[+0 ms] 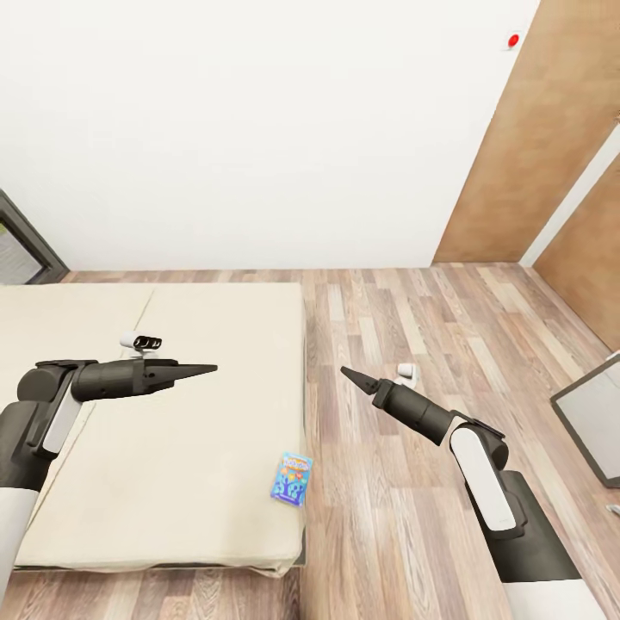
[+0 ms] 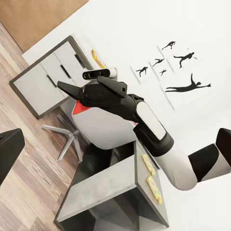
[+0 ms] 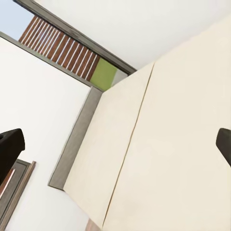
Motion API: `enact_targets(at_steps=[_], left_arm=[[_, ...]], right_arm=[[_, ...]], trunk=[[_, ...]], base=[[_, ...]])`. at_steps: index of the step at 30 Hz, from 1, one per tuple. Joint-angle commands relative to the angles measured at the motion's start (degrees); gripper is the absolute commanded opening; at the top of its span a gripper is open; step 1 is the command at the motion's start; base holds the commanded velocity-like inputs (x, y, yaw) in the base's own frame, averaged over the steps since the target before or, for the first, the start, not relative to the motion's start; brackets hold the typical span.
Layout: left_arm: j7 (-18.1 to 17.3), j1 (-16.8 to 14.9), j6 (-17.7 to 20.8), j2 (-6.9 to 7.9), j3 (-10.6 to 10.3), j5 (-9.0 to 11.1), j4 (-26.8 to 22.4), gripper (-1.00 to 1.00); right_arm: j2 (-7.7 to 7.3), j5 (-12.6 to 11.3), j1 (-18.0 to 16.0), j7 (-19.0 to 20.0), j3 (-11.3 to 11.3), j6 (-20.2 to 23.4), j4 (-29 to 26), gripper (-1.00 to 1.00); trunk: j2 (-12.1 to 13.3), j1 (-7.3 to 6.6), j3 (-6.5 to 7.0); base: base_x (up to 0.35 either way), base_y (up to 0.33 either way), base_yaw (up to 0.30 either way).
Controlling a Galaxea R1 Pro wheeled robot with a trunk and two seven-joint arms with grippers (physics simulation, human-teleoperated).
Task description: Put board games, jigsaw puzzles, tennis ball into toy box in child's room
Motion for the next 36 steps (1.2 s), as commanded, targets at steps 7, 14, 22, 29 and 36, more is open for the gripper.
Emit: enact_targets(at_steps=[7,14,22,29,36], left_arm=[[-0.20,-0.04,0.61,0.02,-0.02,-0.05,-0.01,1.00],[-0.20,-0.04,0.61,0.02,-0.02,-0.04,-0.01,1.00],[-0.20,-0.04,0.61,0.02,-0.02,-0.09,-0.01,1.00],[-0.20,-0.04,0.61,0.02,-0.02,-0.11,-0.01,1.00],[-0.20,-0.04,0.61,0.01,-0.06,-0.16,-0.01,1.00]], right_arm=[[-0.03,-0.29,-0.05,-0.06,0.02,0.30,0.00,1.00],[-0.03,-0.29,-0.04,-0.06,0.02,0.30,0.01,1.00],[-0.03,-0.29,-0.05,-0.06,0.02,0.30,0.02,1.00],[-0.03,-0.26,-0.02,-0.06,0.02,0.28,0.00,1.00],[-0.01,-0.25,-0.05,-0.06,0.02,0.26,0.00,1.00]], trunk=[[-0.09,0.03,0.58],[-0.09,0.03,1.25],[-0.09,0.03,2.02],[-0.09,0.03,2.68],[-0.09,0.03,3.35]], base=[[0.000,0.000,0.000],[0.000,0.000,0.000],[0.000,0.000,0.000],[0.000,0.000,0.000],[0.000,0.000,0.000]])
